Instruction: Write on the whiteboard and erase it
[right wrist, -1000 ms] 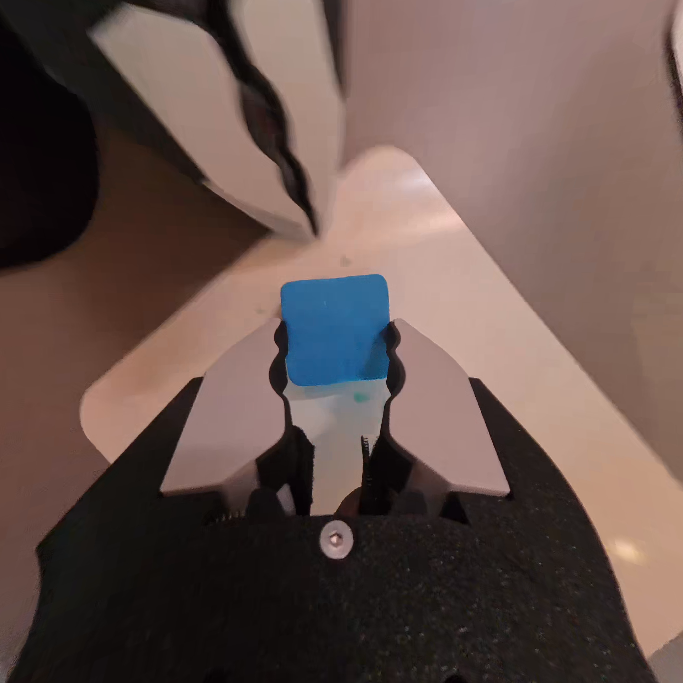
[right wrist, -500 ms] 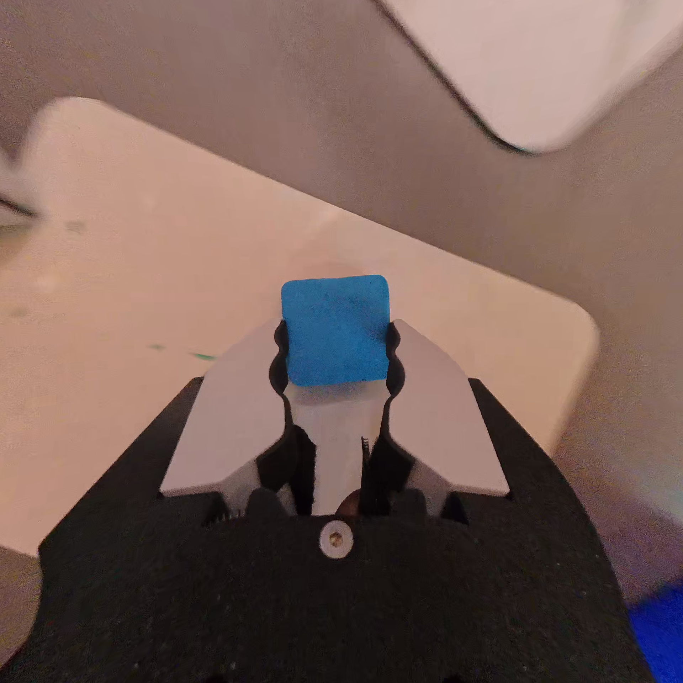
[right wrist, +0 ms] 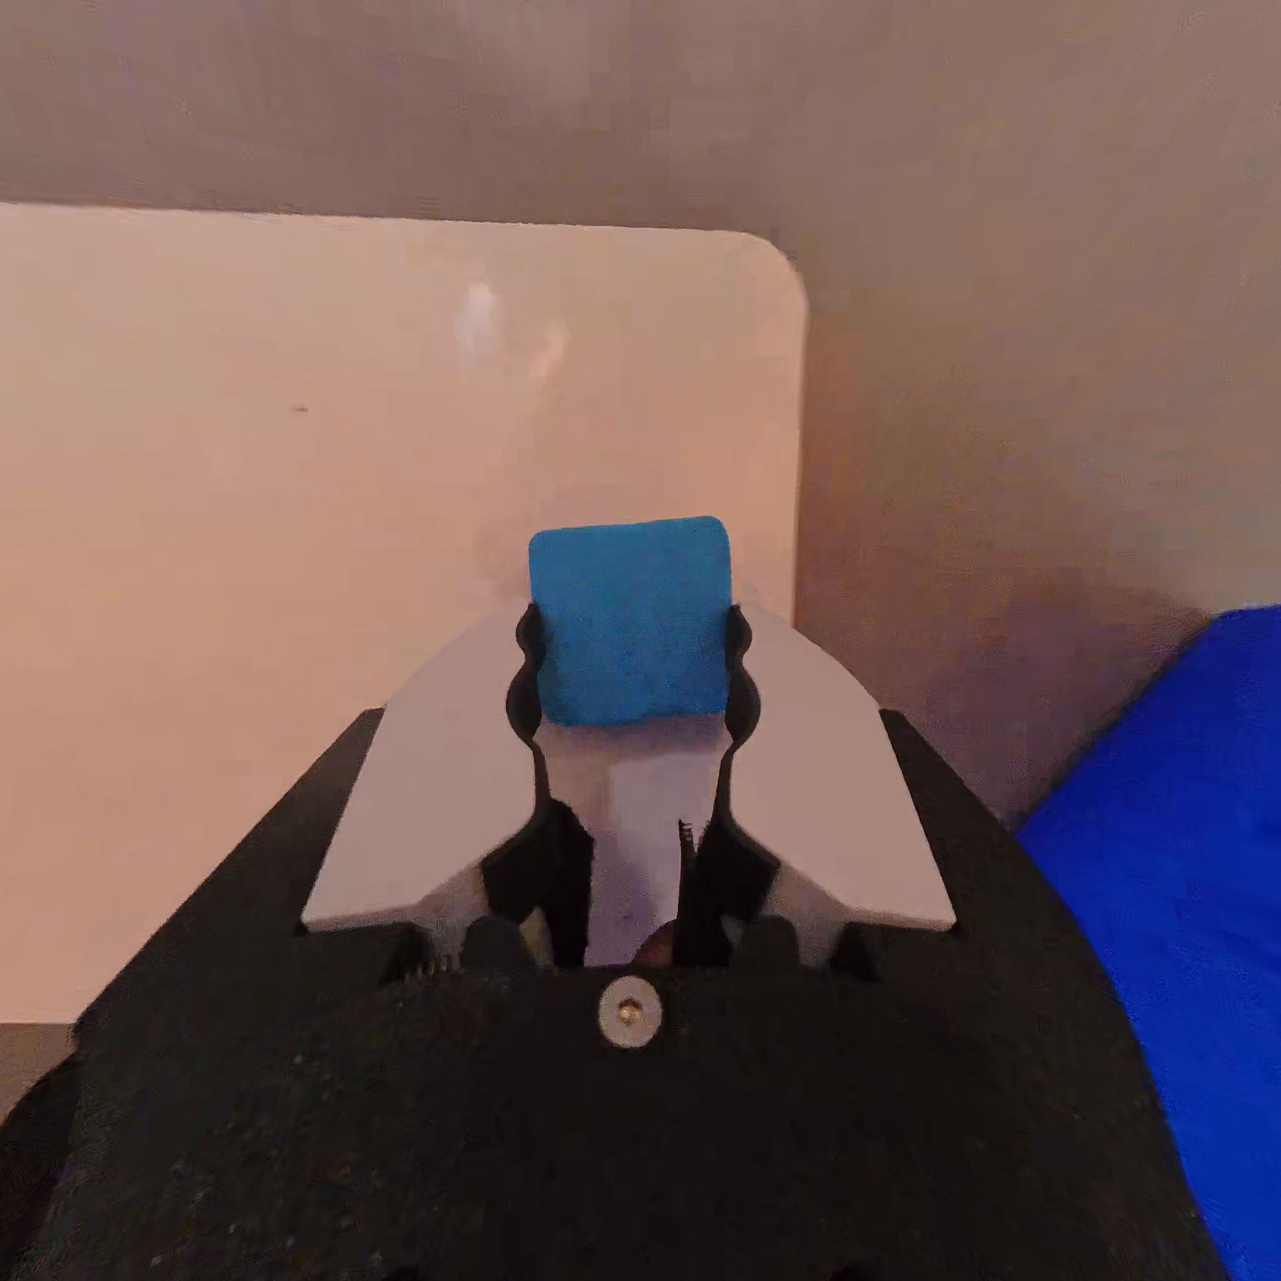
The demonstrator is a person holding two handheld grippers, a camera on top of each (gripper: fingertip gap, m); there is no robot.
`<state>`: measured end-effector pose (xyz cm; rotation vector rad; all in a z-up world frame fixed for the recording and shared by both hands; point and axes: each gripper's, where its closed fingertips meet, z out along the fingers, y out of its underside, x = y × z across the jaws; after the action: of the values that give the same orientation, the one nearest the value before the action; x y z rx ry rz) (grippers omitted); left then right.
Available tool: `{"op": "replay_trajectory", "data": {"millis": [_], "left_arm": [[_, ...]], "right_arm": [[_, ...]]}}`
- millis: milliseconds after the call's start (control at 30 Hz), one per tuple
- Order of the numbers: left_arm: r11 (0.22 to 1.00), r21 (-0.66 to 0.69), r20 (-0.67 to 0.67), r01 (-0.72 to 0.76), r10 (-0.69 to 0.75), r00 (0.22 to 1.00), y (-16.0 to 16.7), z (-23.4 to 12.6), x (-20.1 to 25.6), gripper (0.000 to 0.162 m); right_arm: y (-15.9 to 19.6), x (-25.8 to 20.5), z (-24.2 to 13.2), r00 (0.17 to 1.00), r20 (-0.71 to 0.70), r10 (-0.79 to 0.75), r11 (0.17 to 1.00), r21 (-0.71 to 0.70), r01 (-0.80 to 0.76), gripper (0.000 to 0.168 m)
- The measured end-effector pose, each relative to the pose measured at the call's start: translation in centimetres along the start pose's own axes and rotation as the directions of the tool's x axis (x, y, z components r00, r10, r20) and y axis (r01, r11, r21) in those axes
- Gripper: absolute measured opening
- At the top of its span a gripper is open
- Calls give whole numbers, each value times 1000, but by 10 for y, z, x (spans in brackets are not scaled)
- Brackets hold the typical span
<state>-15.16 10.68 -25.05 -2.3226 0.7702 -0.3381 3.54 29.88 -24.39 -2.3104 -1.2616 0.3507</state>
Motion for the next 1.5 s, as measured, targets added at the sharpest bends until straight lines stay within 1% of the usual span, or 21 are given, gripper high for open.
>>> {"op": "replay_trajectory", "data": {"millis": [67, 133, 200, 267, 333, 367, 500, 567, 667, 767, 833, 867, 967, 1033, 1133, 1200, 1267, 1333, 1367, 1433, 1500], "left_arm": [[1000, 5, 13, 7, -7, 1000, 2, -2, -5, 2], [1000, 5, 18, -2, 2, 1000, -1, 1, -4, 1], [1000, -3, 24, -24, 24, 999, -4, 3, -1, 2], [1000, -1, 12, -13, 13, 1000, -3, 3, -1, 2], [1000, 5, 2, 3, -3, 1000, -1, 1, -1, 2], [1000, 6, 5, 3, -4, 1000, -1, 1, -2, 2], [1000, 4, 17, -5, 4, 1000, -1, 1, -3, 1], [1000, 5, 11, -1, 1, 1000, -1, 1, -3, 1], [1000, -2, 45, -5, 5, 999, 0, 0, -6, 2], [1000, -5, 56, 2, -2, 998, 2, -3, -10, 2], [1000, -15, 69, -9, 10, 998, 2, -3, -11, 2], [1000, -21, 80, -14, 16, 997, 2, -3, -11, 1], [998, -37, 109, -56, 60, 992, 2, -4, -8, 0], [998, -27, 82, -59, 61, 995, -2, -10, 2, 0], [990, 134, 136, -33, 15, 991, -29, -58, 21, 1], [965, 259, 223, -42, -17, 975, -37, -112, 32, 19], [960, 281, 393, -9, -107, 913, -15, -176, 23, 30], [951, 283, 623, 123, -280, 731, 37, -246, -5, 42], [934, 280, 683, 224, -357, 637, 73, -270, -14, 48], [847, 268, 639, 460, -513, 572, 139, -275, -16, 61], [771, 228, 607, 595, -590, 532, 186, -259, -19, 62]], "right_arm": [[-8, -24, 4, 998, 19, -65, 998, 3, 65, 52], [-23, -117, 13, 949, 173, -262, 965, 49, 257, 52], [-24, -206, 12, 817, 297, -494, 866, 88, 491, 52], [-33, -223, 17, 762, 321, -562, 818, 80, 570, 51], [-55, -215, 31, 797, 319, -512, 855, 101, 508, 52], [-56, -219, 31, 783, 316, -536, 840, 109, 532, 52], [6, -248, -6, 586, 451, -673, 676, 54, 735, 52], [0, -245, -2, 580, 460, -672, 675, 59, 735, 52], [-50, -239, 29, 656, 356, -665, 727, 109, 678, 52], [-26, -243, 15, 635, 422, -647, 737, 133, 662, 52], [18, -237, -15, 593, 478, -648, 707, 87, 702, 52], [31, -229, -32, 607, 464, -646, 711, 77, 699, 52], [-3, -174, -121, 805, 258, -534, 834, 315, 453, 51], [-11, -113, -175, 904, 94, -416, 848, 398, 349, 51], [14, -29, -221, 970, -145, -194, 887, 398, 237, 52], [45, 14, -234, 975, -219, -47, 913, 387, 131, 52], [63, 22, -236, 986, -163, 24, 896, 442, 51, 52], [70, 5, -230, 994, -110, -2, 887, 459, 53, 52], [73, -9, -225, 996, -85, -27, 888, 456, 63, 52], [76, -37, -218, 997, -42, -63, 890, 450, 75, 52], [76, -56, -205, 997, -56, -59, 902, 425, 78, 52]]}}
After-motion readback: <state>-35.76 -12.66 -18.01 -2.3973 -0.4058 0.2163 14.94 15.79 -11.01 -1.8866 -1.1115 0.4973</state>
